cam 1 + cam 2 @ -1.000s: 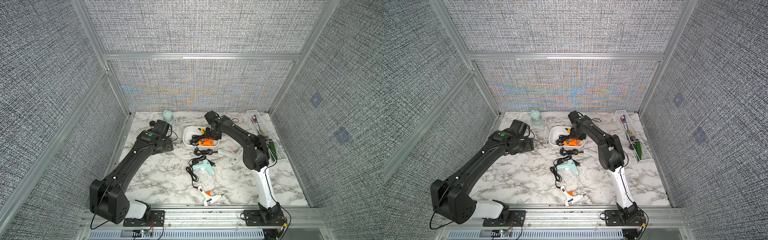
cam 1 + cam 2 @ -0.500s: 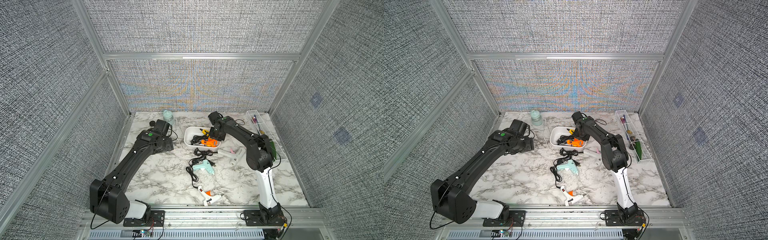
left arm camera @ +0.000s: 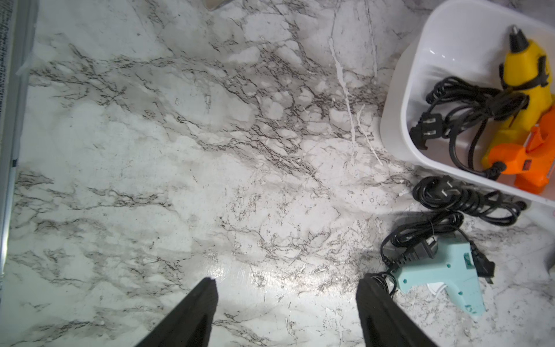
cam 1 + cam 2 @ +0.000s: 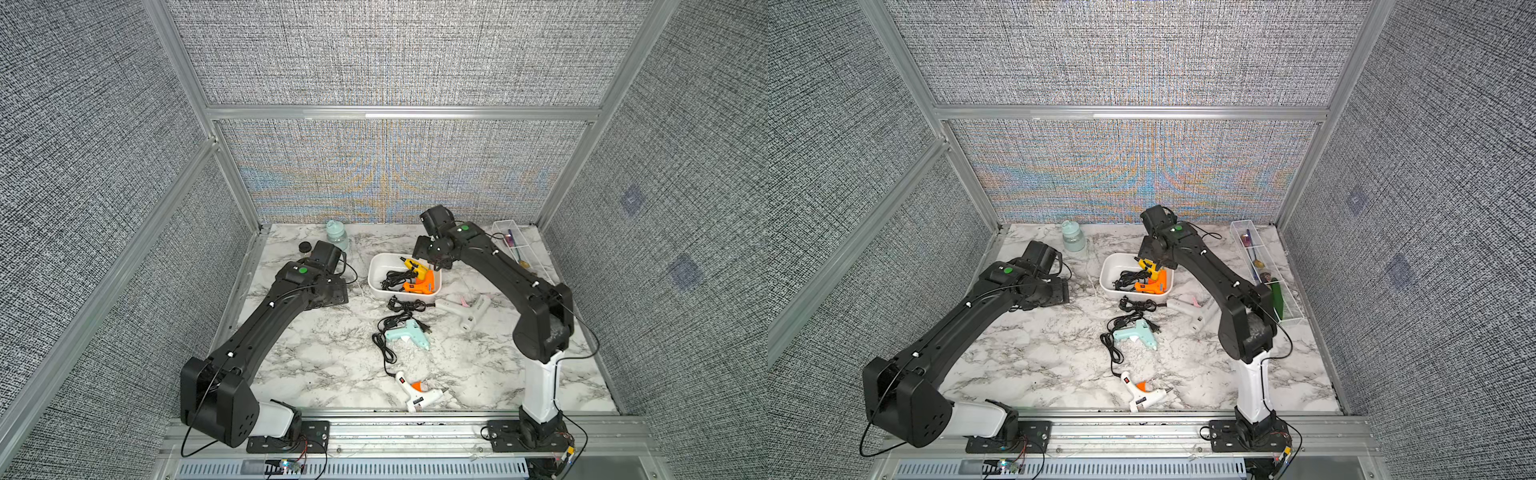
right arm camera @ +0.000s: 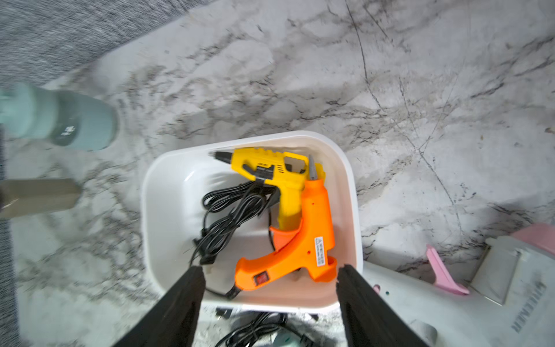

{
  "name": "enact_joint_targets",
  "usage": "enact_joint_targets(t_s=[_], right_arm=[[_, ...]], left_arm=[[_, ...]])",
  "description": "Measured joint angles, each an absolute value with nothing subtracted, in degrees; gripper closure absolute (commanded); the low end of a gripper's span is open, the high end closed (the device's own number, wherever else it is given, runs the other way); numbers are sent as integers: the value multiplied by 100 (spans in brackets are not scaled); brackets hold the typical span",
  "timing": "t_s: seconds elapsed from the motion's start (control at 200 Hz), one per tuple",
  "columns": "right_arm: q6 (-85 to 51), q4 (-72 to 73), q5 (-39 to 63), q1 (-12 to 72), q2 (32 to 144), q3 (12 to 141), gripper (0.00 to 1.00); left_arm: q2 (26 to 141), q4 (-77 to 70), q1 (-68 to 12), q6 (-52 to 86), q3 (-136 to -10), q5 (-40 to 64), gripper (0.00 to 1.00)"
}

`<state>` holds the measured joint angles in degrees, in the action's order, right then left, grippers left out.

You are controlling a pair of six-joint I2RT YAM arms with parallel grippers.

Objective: Put the hot melt glue gun into the storage box
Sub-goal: Place the hot melt adhesive gun in the storage box, then pick up the hot melt adhesive gun from the center of the board.

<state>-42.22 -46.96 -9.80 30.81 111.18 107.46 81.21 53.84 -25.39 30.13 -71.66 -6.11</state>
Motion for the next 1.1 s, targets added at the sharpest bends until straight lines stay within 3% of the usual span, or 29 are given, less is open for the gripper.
enact_joint_targets(t_s=[0.225,0.506,0.716,0.851,1.101], right_arm=[[-3883,-4176,-985,3334,9666,8809,25],[-3640,-3898,-537,4735,8676,6488,25],[-4884,-4344,414,4687,8156,5813,18],[-5808,-4121,1109,4036,7804,5240,18],[-7828,-3503,2425,4003,7041,3959,20]], left_arm=[[8785,5301,-3754,2897,-7144,-228,22],[8866,4842,-3859,3485,-6681,123,21],[8849,4858,-3680,3601,-6836,-60,21],[8823,4886,-3347,3592,-6845,-82,21],[8313,4978,-2657,3489,-6685,-21,21]])
